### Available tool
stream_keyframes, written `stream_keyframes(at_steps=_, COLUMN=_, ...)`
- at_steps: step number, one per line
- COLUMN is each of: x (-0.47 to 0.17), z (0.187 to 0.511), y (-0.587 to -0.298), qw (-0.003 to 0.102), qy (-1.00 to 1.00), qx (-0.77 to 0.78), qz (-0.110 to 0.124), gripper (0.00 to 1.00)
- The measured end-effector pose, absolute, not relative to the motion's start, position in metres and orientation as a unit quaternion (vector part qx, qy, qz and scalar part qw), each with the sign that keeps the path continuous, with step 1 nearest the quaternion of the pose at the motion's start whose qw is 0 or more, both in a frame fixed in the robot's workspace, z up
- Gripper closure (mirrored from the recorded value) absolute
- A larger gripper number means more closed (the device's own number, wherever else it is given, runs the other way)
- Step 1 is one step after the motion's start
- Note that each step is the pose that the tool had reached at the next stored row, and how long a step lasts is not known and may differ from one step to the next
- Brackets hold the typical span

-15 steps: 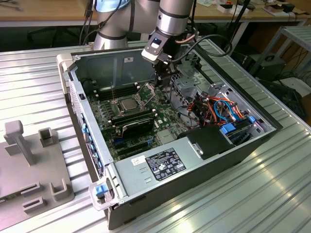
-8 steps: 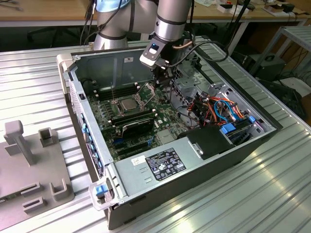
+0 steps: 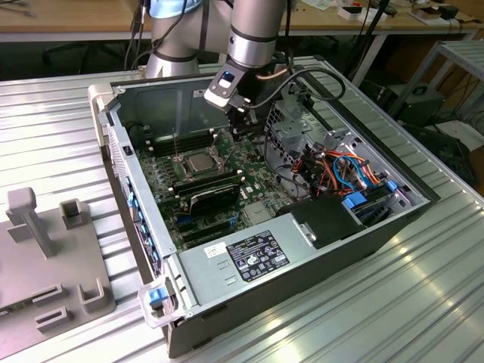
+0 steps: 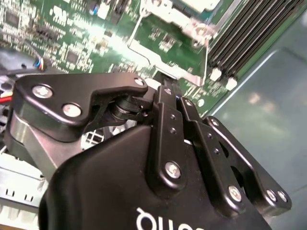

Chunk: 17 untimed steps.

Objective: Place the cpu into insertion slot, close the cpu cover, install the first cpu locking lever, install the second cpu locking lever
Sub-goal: 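Close the cpu cover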

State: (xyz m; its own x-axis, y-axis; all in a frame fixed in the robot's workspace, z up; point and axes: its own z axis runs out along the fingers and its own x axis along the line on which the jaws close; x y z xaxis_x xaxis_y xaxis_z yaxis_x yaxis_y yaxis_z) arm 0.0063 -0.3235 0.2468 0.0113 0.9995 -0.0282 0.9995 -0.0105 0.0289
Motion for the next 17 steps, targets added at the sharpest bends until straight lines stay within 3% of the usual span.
stream_keyframes(at_steps=17, x=-0.035, z=0.243, y=-0.322, qw=0.02, qy=0.703, qx=0.711, qz=0.0, gripper=0.89)
